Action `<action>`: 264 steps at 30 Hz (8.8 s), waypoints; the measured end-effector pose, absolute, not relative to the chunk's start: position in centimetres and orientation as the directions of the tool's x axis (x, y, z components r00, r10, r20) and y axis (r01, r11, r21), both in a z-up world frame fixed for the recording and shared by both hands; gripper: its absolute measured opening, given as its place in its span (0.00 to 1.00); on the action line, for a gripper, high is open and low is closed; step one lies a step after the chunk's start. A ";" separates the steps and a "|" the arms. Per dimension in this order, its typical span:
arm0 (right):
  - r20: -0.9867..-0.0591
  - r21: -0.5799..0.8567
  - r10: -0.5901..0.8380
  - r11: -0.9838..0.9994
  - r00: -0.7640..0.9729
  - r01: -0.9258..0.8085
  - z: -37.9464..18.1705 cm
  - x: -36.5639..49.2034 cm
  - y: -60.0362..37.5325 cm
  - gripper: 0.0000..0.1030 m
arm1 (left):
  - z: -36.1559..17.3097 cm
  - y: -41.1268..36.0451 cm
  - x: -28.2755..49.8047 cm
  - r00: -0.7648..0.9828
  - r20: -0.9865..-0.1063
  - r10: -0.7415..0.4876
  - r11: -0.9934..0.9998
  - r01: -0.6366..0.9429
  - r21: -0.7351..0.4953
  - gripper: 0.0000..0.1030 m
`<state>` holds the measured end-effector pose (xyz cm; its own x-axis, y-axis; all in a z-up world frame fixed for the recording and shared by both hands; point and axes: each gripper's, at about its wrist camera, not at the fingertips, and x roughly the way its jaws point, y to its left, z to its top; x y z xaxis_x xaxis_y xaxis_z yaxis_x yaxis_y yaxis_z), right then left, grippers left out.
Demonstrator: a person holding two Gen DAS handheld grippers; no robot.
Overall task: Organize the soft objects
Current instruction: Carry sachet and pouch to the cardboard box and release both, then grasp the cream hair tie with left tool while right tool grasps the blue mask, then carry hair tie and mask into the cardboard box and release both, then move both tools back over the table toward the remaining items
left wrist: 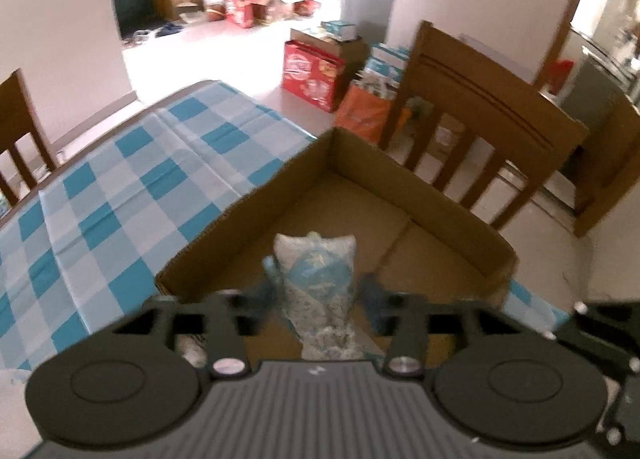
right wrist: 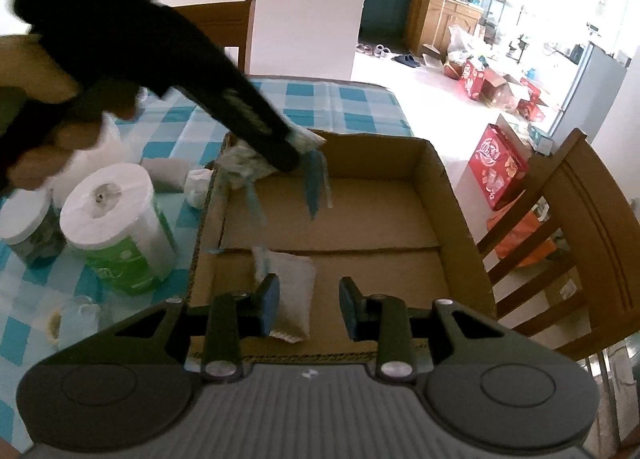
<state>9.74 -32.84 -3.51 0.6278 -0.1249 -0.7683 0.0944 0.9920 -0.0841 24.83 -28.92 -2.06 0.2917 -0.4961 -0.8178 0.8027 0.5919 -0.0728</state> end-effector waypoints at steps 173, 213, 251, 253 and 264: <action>-0.748 -0.127 -0.175 0.985 0.640 0.121 -3.5 10.7 -33.0 0.80 | -0.9 -13.6 13.3 0.257 -0.773 -0.581 0.404 0.915 0.000 0.28; -0.745 -0.078 -0.171 0.982 0.645 0.170 -3.2 8.3 -31.2 1.00 | -0.2 -19.5 18.8 0.448 -0.767 -0.460 0.667 0.744 0.035 0.97; -0.811 0.057 0.168 0.976 0.560 -0.211 -1.1 15.7 -12.8 1.00 | -4.9 10.6 22.5 0.599 -0.798 -0.069 0.981 0.187 0.055 0.97; -0.812 0.051 0.178 0.971 0.556 -0.235 -1.5 15.8 -12.1 1.00 | -5.7 11.2 23.5 0.603 -0.794 -0.073 0.981 0.185 0.051 0.96; -0.827 0.028 0.192 0.952 0.528 -0.304 -2.4 16.7 -9.8 1.00 | -8.0 11.7 29.7 0.544 -0.817 -0.191 0.946 0.324 -0.006 0.86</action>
<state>16.68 -9.79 -2.41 0.5277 0.1922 -0.8274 -0.3037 0.9524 0.0276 29.73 11.74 -7.98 0.5440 -0.1913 -0.8169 0.3243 0.9459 -0.0056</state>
